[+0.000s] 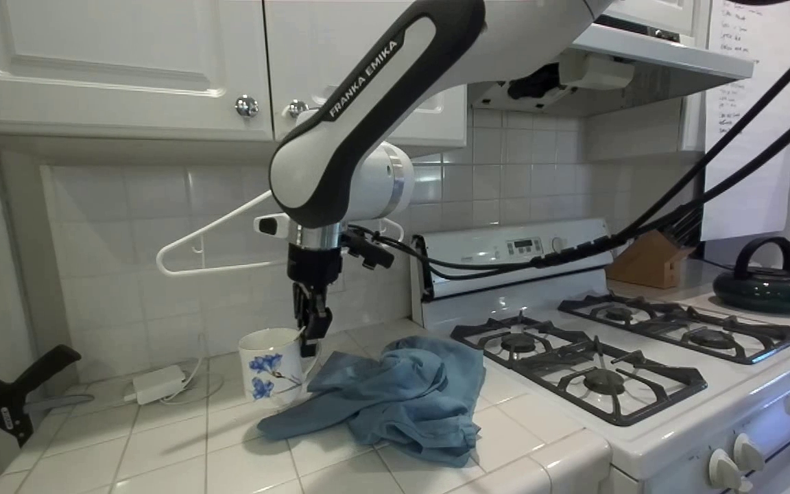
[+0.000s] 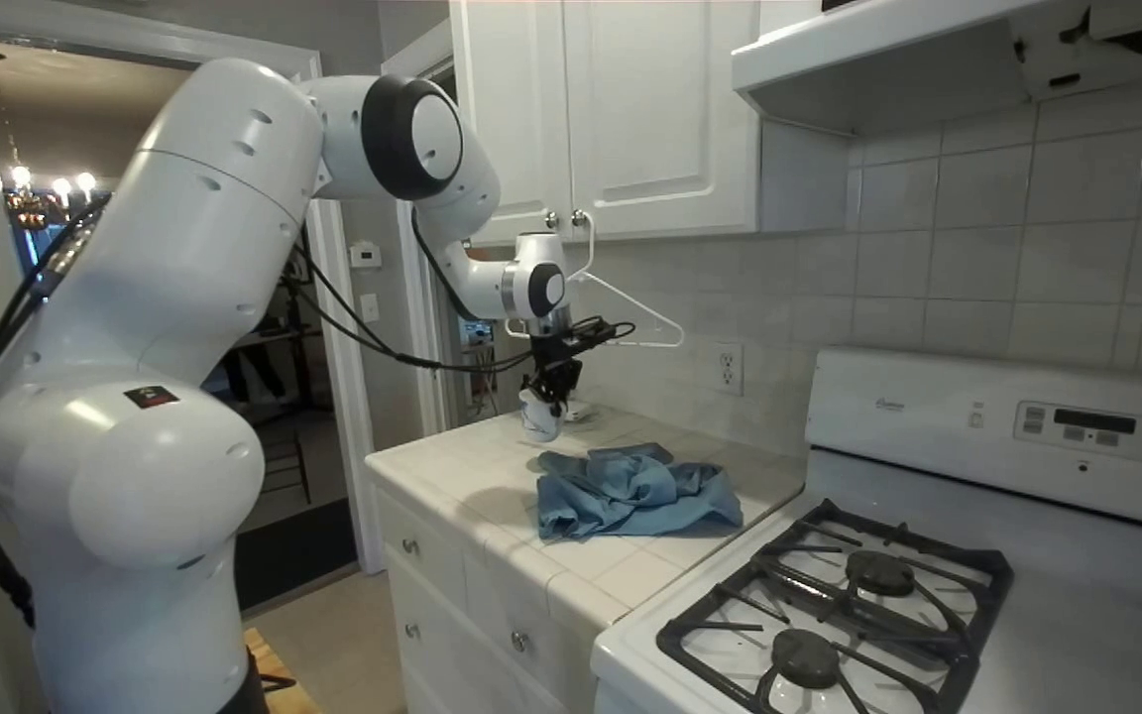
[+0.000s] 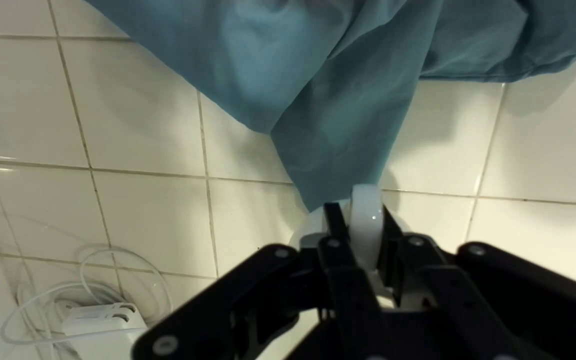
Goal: Move the mug to the left then remove the coat hanger from the knob
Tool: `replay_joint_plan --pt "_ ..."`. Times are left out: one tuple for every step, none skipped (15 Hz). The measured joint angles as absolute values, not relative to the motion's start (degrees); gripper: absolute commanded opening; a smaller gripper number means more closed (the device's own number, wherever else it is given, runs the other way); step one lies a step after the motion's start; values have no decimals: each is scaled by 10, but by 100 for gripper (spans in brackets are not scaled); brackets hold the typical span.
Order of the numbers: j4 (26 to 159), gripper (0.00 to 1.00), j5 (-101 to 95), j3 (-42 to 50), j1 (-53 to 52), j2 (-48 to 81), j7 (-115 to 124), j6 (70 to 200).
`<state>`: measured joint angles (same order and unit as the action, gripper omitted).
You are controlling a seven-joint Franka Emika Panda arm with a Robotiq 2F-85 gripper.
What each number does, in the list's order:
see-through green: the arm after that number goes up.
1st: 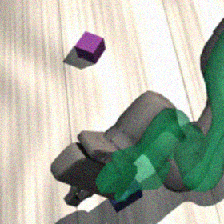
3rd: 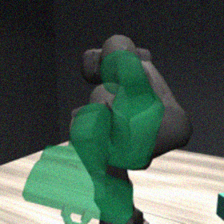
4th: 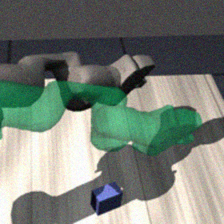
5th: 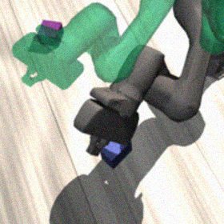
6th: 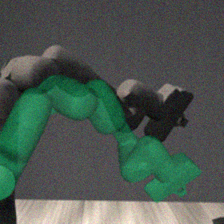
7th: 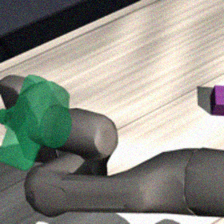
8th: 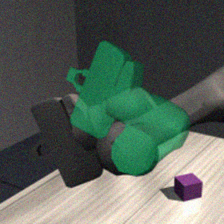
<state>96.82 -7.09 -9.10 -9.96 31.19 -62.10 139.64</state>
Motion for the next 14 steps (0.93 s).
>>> replay_joint_plan --pt "963 4 -87 -89 -106 316 -610 1397" --pt "958 4 -102 -88 -110 320 -602 1398" --pt "954 4 -114 -88 -113 323 -596 1399" --pt "950 4 -126 -88 -116 326 -590 1402" --pt "946 4 -139 -87 -119 328 -583 1406" --pt "942 4 -154 -84 -123 330 -575 1411" --pt "940 4 -170 -80 -127 330 -566 1417" --pt "939 4 -183 -78 -131 330 -557 1424" --pt "939 4 -189 -78 -133 330 -552 1433" --pt "939 4 -191 -78 -135 330 -549 1443" --pt "940 4 -191 -80 -136 329 -547 1453" --pt "943 4 -192 -83 -137 329 -546 1465" --pt "945 4 -192 -86 -138 328 -545 1473" --pt "947 4 -192 -89 -139 327 -543 1479"
